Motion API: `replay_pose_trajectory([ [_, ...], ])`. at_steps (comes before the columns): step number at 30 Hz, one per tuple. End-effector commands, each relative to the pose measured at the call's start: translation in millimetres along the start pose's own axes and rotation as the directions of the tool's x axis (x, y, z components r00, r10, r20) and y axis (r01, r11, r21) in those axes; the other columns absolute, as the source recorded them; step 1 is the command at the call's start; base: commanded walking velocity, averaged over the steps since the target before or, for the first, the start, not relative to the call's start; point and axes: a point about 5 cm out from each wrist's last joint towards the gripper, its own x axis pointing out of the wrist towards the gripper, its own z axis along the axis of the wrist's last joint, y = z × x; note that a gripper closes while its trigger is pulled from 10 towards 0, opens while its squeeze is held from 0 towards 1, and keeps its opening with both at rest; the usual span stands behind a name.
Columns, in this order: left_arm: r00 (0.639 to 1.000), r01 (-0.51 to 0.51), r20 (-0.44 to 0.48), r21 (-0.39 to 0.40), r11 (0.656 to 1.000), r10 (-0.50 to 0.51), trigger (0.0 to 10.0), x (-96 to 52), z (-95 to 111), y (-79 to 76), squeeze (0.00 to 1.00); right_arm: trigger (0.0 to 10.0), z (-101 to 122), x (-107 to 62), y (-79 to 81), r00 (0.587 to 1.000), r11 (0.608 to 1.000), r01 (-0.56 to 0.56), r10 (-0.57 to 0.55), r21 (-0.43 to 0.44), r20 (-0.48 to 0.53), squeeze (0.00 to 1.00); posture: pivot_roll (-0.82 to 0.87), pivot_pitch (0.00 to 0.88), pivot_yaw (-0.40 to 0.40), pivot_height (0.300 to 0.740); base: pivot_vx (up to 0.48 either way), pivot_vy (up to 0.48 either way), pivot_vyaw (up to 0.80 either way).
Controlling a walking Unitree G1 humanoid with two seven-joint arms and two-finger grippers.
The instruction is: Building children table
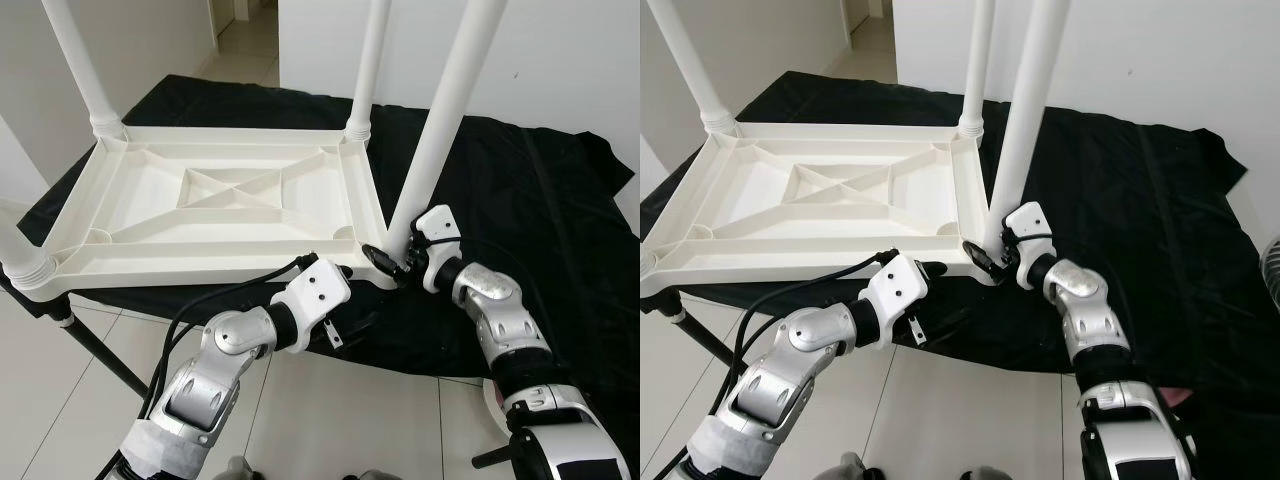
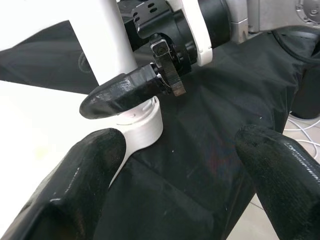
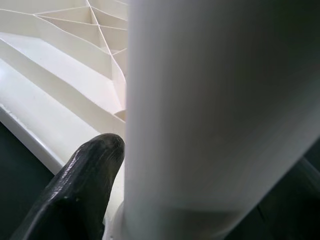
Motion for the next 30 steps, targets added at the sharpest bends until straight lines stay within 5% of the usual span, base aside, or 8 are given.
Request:
replay_pose_trajectory([
  [1,0.999,-0.047,-0.014,0.007,0.999,0.047,10.0,1.3,-3,2.1,0.00,10.0,0,2.7,1.5,1.000,1.000,-0.027,0.027,-0.003,-0.003,0.00,-0.04,0.009,-0.010,0.740,0.000,0.000,0.00],
  [2,0.999,-0.047,-0.014,0.009,0.999,0.047,10.0,1.5,-3,2.4,0.00,8.0,-1,4.3,0.3,0.999,0.999,-0.039,0.039,-0.006,-0.007,0.00,-0.04,0.009,-0.010,0.740,0.000,0.000,0.00],
  [3,0.999,-0.047,-0.014,0.009,0.999,0.047,10.0,1.5,-3,2.4,0.00,8.0,-1,4.3,0.3,0.999,0.999,-0.039,0.039,-0.006,-0.007,0.00,-0.04,0.009,-0.010,0.740,0.000,0.000,0.00],
  [4,0.999,-0.048,-0.014,0.010,0.999,0.048,10.0,1.6,-2,2.5,0.00,0.0,-2,5.5,0.3,0.998,0.998,-0.057,0.057,-0.004,-0.015,0.00,-0.04,0.010,-0.010,0.740,0.000,0.000,0.00],
  [17,0.998,-0.053,-0.019,0.012,0.999,0.053,10.0,-0.2,-3,2.0,0.00,0.0,-16,2.1,2.2,0.990,0.990,-0.136,0.138,0.032,-0.039,0.00,-0.03,0.030,-0.007,0.740,0.000,0.000,0.00],
  [18,0.998,-0.052,-0.019,0.013,0.999,0.052,10.0,-0.1,-3,2.0,0.00,1.6,-16,1.9,1.1,0.991,0.991,-0.128,0.129,0.035,-0.038,0.00,-0.03,0.030,-0.007,0.740,0.000,0.000,0.00],
  [19,0.998,-0.051,-0.019,0.013,0.999,0.052,10.0,0.1,-3,2.1,0.00,10.0,-16,2.0,-0.7,0.994,0.994,-0.103,0.105,0.043,-0.027,0.00,-0.03,0.030,-0.007,0.740,0.000,0.000,0.00],
  [30,0.999,-0.051,-0.017,0.009,0.999,0.051,10.0,0.5,-3,1.1,0.00,10.0,-11,4.5,-1.4,0.993,0.989,0.114,-0.114,0.089,-0.004,0.00,-0.04,0.040,-0.013,0.740,0.000,0.000,0.00],
])
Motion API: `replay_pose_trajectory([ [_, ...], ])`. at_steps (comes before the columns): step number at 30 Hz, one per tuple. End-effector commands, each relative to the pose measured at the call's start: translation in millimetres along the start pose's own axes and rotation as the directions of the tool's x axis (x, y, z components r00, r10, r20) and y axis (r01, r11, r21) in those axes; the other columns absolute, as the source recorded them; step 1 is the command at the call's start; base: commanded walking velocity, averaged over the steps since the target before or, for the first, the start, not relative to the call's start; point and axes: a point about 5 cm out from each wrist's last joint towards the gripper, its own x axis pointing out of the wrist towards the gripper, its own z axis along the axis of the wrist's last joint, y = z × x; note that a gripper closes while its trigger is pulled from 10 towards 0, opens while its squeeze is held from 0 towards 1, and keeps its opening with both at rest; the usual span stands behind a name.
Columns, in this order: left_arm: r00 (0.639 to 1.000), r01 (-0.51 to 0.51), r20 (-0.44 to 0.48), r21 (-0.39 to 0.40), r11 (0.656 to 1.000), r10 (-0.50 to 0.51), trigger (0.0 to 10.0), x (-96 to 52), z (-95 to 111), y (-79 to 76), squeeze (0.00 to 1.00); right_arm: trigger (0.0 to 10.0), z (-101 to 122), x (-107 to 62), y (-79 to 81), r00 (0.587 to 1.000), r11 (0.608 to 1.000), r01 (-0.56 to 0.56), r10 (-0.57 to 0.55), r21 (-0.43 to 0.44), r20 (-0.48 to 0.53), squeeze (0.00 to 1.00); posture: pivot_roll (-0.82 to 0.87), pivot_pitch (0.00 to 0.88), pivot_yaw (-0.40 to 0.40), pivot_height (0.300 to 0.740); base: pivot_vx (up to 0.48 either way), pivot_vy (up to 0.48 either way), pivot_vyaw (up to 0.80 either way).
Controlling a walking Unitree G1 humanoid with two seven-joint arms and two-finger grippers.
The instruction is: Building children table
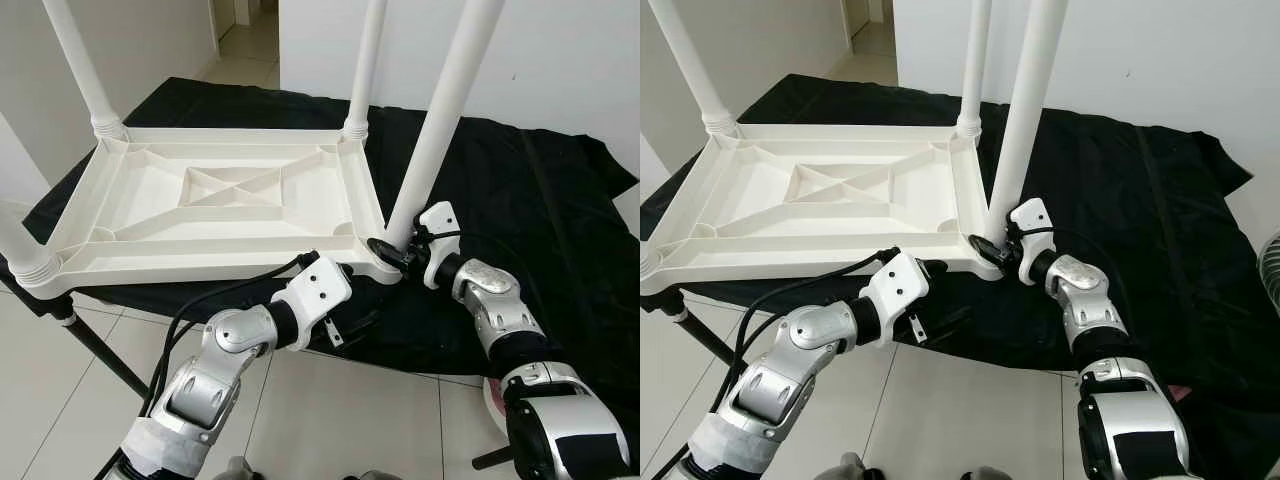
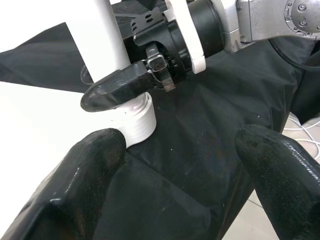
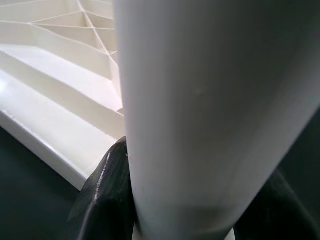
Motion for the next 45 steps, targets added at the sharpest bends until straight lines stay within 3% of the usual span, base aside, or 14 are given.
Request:
replay_pose_trajectory([
  [1,0.999,-0.051,-0.015,0.006,0.999,0.051,10.0,0.3,-3,1.0,0.00,10.0,0,-0.9,1.5,0.998,0.998,0.059,-0.059,0.005,-0.003,0.00,-0.04,0.040,-0.013,0.740,0.000,0.000,0.00],
  [8,0.999,-0.049,-0.015,-0.002,0.999,0.049,10.0,0.4,-4,-1.7,0.00,10.0,5,-3.0,20.4,0.978,0.978,0.204,-0.206,0.040,0.039,0.00,-0.05,0.047,-0.013,0.740,0.000,0.000,0.00],
  [10,0.999,-0.046,-0.016,-0.003,0.999,0.046,10.0,0.6,-4,-1.9,0.00,10.0,4,-5.4,35.2,0.941,0.941,0.336,-0.338,0.047,0.032,0.00,-0.05,0.049,-0.011,0.740,0.000,0.000,0.00],
  [13,0.999,-0.045,-0.016,-0.003,0.999,0.045,10.0,0.6,-4,-1.8,0.00,10.0,3,-6.4,40.2,0.921,0.920,0.387,-0.389,0.061,0.025,0.00,-0.05,0.049,-0.011,0.740,0.000,0.000,0.00],
  [17,0.999,-0.044,-0.018,-0.004,0.999,0.044,10.0,0.0,-5,-2.5,0.00,10.0,0,-10.2,54.6,0.842,0.839,0.538,-0.539,0.077,-0.009,0.00,-0.05,0.054,-0.012,0.740,0.000,0.000,0.00],
  [25,0.999,-0.044,-0.018,-0.008,0.999,0.044,10.0,0.0,-5,-3.5,0.00,10.0,8,-12.6,66.5,0.810,0.802,0.583,-0.586,0.128,-0.018,0.00,-0.06,0.055,-0.010,0.740,0.000,0.000,0.00],
  [26,0.999,-0.043,-0.018,-0.008,0.999,0.043,10.0,0.2,-5,-3.6,0.00,10.0,9,-13.8,66.5,0.812,0.804,0.581,-0.584,0.131,-0.017,1.00,-0.06,0.052,-0.011,0.740,0.000,0.000,0.00],
  [29,0.999,-0.043,-0.017,-0.007,0.999,0.043,10.0,0.4,-5,-3.7,0.00,10.0,9,-14.3,66.7,0.813,0.805,0.578,-0.581,0.133,-0.017,1.00,-0.06,0.052,-0.011,0.740,0.000,0.000,0.00],
  [31,0.999,-0.042,-0.016,-0.006,0.999,0.042,10.0,0.6,-4,-3.5,0.00,10.0,11,-11.3,68.2,0.852,0.840,0.518,-0.523,0.159,-0.010,1.00,-0.06,0.049,-0.012,0.740,0.000,0.000,0.00],
  [34,0.999,-0.042,-0.016,-0.006,0.999,0.042,10.0,0.7,-5,-3.5,0.00,10.0,11,-10.1,69.2,0.867,0.854,0.493,-0.499,0.167,-0.011,1.00,-0.06,0.049,-0.012,0.740,0.000,0.000,0.00],
  [38,0.999,-0.039,-0.014,-0.005,0.999,0.039,10.0,1.5,-4,-4.4,0.00,10.0,12,-9.0,66.1,0.923,0.912,0.382,-0.385,0.147,-0.007,0.98,-0.06,0.041,-0.017,0.740,0.000,0.000,0.00],
  [39,0.999,-0.038,-0.014,-0.005,0.999,0.038,10.0,1.7,-4,-4.4,0.00,10.0,11,-9.6,62.3,0.946,0.940,0.322,-0.323,0.109,-0.014,0.00,-0.06,0.041,-0.017,0.740,0.000,0.000,0.00],
  [42,0.999,-0.038,-0.013,-0.004,0.999,0.038,10.0,2.4,-4,-4.4,0.00,10.0,5,-11.5,53.1,0.971,0.968,0.238,-0.235,0.083,-0.035,0.00,-0.06,0.035,-0.021,0.740,0.000,0.000,0.00],
  [45,0.999,-0.037,-0.009,-0.003,0.999,0.037,10.0,3.1,-4,-4.4,0.00,10.0,3,-12.7,46.3,0.994,0.994,0.108,-0.108,-0.006,-0.024,0.00,-0.06,0.035,-0.021,0.740,0.000,0.000,0.00],
])
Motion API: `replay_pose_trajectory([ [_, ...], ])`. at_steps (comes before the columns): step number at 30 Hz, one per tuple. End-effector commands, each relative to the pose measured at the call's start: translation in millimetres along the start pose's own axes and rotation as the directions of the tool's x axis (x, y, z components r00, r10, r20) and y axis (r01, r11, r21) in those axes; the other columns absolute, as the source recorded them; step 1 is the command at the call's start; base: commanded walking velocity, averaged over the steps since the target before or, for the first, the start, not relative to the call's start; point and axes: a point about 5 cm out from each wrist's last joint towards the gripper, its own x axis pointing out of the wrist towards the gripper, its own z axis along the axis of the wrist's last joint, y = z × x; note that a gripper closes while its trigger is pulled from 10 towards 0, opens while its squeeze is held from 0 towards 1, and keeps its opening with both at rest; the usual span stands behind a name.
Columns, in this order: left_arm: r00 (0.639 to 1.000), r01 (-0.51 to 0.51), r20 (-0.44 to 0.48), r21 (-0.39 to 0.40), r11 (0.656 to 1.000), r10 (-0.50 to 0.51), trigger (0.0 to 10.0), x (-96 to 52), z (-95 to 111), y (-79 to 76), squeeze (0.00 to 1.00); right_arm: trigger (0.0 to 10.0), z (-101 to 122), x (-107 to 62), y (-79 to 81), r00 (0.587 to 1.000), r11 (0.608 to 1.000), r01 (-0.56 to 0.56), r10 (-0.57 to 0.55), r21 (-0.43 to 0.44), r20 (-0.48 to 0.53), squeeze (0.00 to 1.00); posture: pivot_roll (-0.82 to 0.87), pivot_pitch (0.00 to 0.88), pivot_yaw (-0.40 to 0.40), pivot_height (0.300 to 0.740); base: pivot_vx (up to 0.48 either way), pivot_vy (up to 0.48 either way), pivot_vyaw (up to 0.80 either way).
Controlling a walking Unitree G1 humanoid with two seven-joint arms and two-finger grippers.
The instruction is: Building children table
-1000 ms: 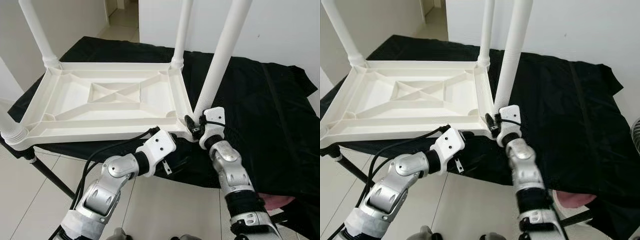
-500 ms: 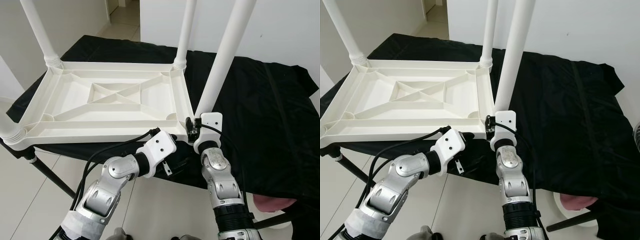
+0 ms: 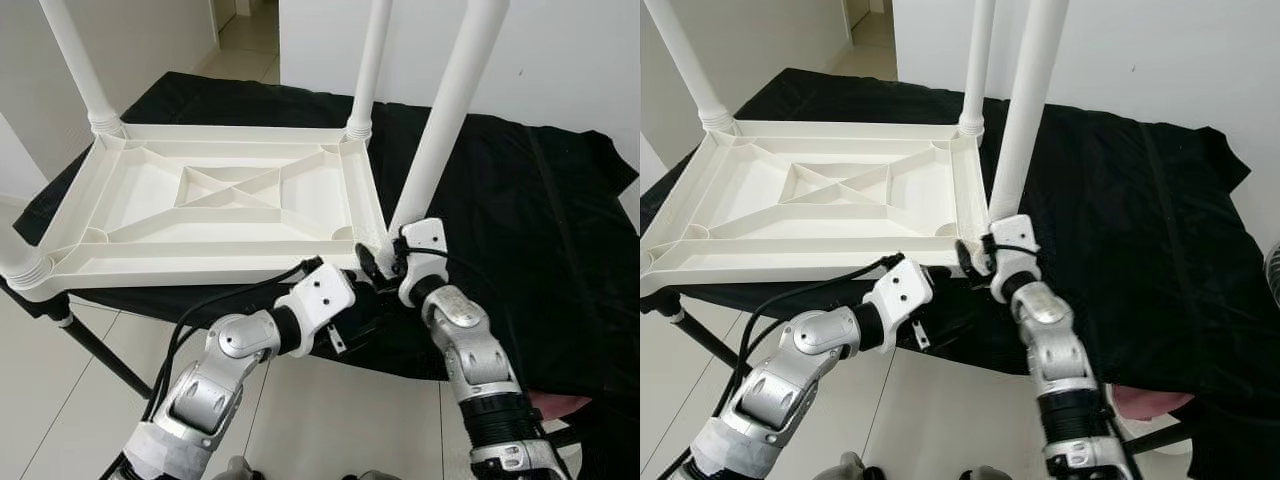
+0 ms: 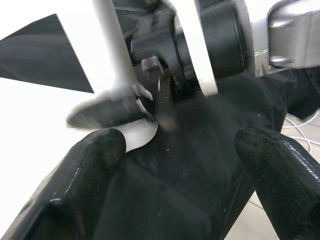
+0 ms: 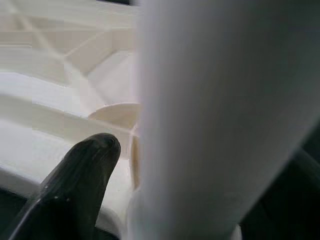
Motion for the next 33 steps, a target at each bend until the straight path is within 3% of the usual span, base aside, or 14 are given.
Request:
replay_pose_trajectory([
  [1,0.998,-0.056,-0.008,0.008,0.998,0.056,10.0,0.9,-2,2.1,0.00,10.0,-3,0.8,1.2,0.998,0.998,-0.064,0.064,-0.014,0.004,0.00,-0.06,0.035,-0.021,0.740,0.000,0.000,0.00],
  [4,0.999,-0.053,-0.006,0.012,0.999,0.053,10.0,1.4,-2,3.3,0.00,10.0,-5,3.3,-10.6,0.978,0.976,-0.206,0.205,-0.072,-0.022,0.00,-0.06,0.028,-0.009,0.740,0.000,0.000,0.00],
  [9,0.998,-0.056,-0.006,0.016,0.998,0.056,10.0,1.1,-1,5.6,0.00,10.0,-3,11.0,-21.1,0.963,0.956,-0.270,0.266,-0.113,-0.044,0.00,-0.06,0.031,0.000,0.740,0.000,0.000,0.00],
  [17,0.999,-0.053,-0.009,0.019,0.998,0.054,10.0,0.0,-1,6.4,0.00,9.8,-2,22.0,-23.7,0.941,0.933,-0.337,0.330,-0.130,-0.071,0.00,-0.05,0.039,0.008,0.740,0.000,0.000,0.00],
  [18,0.998,-0.054,-0.009,0.020,0.998,0.054,10.0,-0.2,0,6.6,0.00,3.6,-4,23.4,-24.2,0.937,0.928,-0.348,0.340,-0.132,-0.078,0.00,-0.05,0.040,0.010,0.740,0.000,0.000,0.00],
  [19,0.998,-0.054,-0.009,0.020,0.998,0.055,10.0,-0.3,0,6.8,0.00,3.6,-4,23.9,-24.5,0.934,0.925,-0.356,0.348,-0.132,-0.081,0.00,-0.05,0.040,0.010,0.740,0.000,0.000,0.00],
  [20,0.998,-0.055,-0.010,0.020,0.998,0.055,10.0,-0.5,0,6.8,0.00,0.0,-5,24.3,-25.1,0.931,0.922,-0.365,0.357,-0.132,-0.080,0.00,-0.05,0.042,0.010,0.740,0.000,0.000,0.00],
  [33,0.998,-0.054,-0.013,0.014,0.998,0.055,10.0,-1.9,-1,4.5,0.00,0.0,-12,17.2,-29.1,0.933,0.930,-0.359,0.358,-0.071,-0.031,0.00,-0.05,0.052,0.008,0.740,0.000,0.000,0.00],
])
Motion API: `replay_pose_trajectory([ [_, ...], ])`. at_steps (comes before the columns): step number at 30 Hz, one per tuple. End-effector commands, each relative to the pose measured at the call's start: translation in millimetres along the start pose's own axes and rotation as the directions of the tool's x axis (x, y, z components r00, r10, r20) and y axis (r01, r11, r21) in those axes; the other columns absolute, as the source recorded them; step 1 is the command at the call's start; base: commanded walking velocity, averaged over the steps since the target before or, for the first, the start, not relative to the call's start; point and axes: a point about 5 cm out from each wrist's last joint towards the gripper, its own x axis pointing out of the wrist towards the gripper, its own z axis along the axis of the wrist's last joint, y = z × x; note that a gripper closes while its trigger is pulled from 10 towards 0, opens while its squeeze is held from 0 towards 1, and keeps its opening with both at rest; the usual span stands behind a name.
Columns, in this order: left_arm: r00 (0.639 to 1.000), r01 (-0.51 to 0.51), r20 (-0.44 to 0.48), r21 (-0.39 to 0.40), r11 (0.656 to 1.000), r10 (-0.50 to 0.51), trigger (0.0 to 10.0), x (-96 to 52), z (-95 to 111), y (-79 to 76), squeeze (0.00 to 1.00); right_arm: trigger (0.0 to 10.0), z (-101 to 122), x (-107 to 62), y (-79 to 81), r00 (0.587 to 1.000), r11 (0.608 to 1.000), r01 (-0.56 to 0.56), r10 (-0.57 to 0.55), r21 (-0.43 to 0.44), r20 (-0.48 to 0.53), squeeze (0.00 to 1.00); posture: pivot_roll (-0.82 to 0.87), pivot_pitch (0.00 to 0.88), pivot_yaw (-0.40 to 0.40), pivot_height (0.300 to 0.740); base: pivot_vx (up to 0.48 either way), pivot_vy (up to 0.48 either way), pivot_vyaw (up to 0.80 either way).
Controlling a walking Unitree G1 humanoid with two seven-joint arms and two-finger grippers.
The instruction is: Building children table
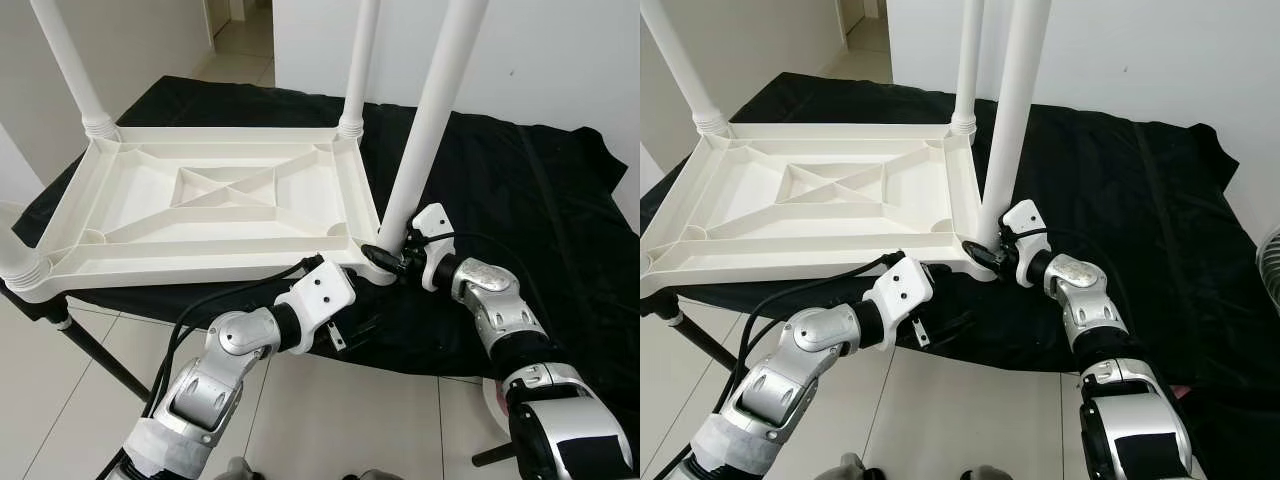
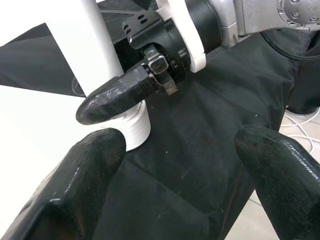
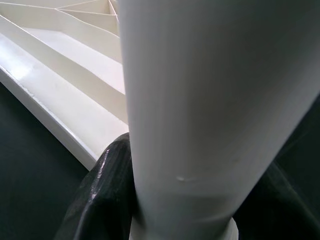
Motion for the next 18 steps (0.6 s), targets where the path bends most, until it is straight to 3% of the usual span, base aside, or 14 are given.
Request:
replay_pose_trajectory([
  [1,0.999,-0.053,-0.012,0.001,0.999,0.053,10.0,-1.8,-1,1.9,0.00,0.0,-6,1.4,7.3,0.999,0.999,-0.033,0.033,-0.011,-0.016,0.00,-0.05,0.052,0.008,0.740,0.000,0.000,0.00],
  [2,0.999,-0.052,-0.012,0.001,0.999,0.052,10.0,-1.7,-1,1.8,0.00,0.0,-7,-1.0,8.4,1.000,1.000,-0.021,0.021,0.002,-0.003,0.00,-0.05,0.054,0.010,0.740,0.000,0.000,0.00],
  [3,0.999,-0.050,-0.012,0.000,0.999,0.050,10.0,-1.3,-1,1.6,0.00,10.0,-8,-3.4,9.7,1.000,1.000,0.012,-0.012,0.020,0.018,0.00,-0.06,0.055,0.011,0.740,0.000,0.000,0.00],
  [14,0.999,-0.042,-0.008,-0.001,0.999,0.042,10.0,0.1,-1,0.9,0.00,10.0,-6,-7.9,21.6,0.976,0.979,0.192,-0.198,0.068,0.087,0.00,-0.07,0.056,0.010,0.740,0.000,0.000,0.00],
  [16,0.999,-0.041,-0.007,-0.001,0.999,0.041,10.0,0.2,-1,0.3,0.00,10.0,-4,-8.0,27.2,0.959,0.963,0.255,-0.263,0.085,0.101,0.00,-0.07,0.055,0.007,0.740,0.000,0.000,0.00],
  [18,0.999,-0.036,-0.008,-0.003,0.999,0.036,10.0,0.3,-1,-1.1,0.00,10.0,-5,-7.8,33.7,0.896,0.892,0.431,-0.440,0.138,0.049,0.00,-0.07,0.053,0.003,0.740,0.000,0.000,0.00],
])
